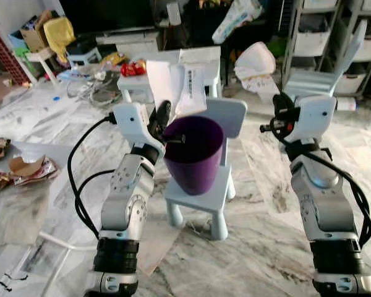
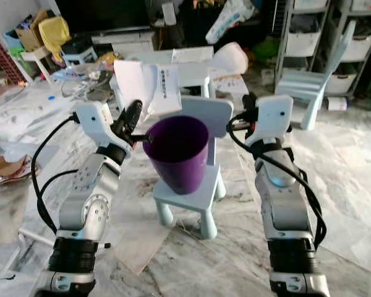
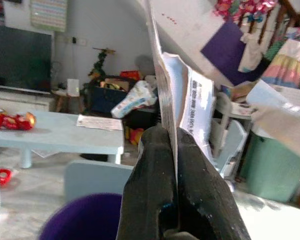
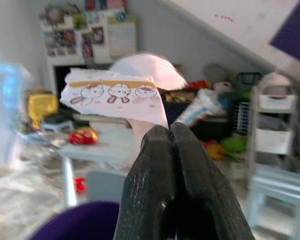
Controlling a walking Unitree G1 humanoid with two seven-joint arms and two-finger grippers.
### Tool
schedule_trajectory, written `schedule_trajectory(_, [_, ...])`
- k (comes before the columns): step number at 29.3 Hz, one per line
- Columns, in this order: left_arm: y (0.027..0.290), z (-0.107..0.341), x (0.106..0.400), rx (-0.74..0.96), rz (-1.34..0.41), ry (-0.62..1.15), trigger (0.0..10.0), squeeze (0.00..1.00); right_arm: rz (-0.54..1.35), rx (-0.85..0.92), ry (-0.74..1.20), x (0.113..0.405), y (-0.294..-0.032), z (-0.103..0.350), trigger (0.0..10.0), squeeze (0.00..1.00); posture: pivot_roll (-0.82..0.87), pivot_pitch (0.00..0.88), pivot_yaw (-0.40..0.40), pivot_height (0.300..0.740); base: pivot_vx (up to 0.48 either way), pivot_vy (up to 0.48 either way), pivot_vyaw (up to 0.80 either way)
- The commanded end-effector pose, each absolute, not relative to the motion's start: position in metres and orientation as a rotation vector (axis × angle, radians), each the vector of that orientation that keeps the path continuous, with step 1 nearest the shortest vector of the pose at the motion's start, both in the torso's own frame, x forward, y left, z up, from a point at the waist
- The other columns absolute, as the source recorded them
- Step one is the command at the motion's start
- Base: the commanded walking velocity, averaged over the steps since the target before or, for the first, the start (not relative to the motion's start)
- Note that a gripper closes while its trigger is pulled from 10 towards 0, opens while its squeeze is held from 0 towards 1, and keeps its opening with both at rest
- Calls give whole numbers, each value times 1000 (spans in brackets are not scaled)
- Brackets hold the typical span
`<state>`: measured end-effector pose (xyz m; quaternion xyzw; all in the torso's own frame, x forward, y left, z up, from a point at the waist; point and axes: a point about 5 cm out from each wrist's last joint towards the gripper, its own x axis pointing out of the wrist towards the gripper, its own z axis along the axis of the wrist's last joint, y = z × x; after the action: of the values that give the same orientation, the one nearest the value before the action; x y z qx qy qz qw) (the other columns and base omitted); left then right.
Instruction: Picking trash to rubbish bin
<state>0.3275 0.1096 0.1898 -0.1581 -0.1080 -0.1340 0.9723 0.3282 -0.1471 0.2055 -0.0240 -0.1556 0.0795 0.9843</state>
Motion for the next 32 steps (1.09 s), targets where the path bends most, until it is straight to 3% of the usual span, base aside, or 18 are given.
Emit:
schedule_trajectory(1, [105, 195, 327, -320, -284, -234, 0, 0, 145, -58, -322, 327, -152, 208, 10000, 0, -107, 60, 91, 740, 424, 0, 0])
schedule_trajectory(32, [104, 189, 327, -319, -284, -206, 0, 0, 165, -79, -271, 318, -157, 193, 10000, 0, -117, 72, 101, 740, 414, 0, 0])
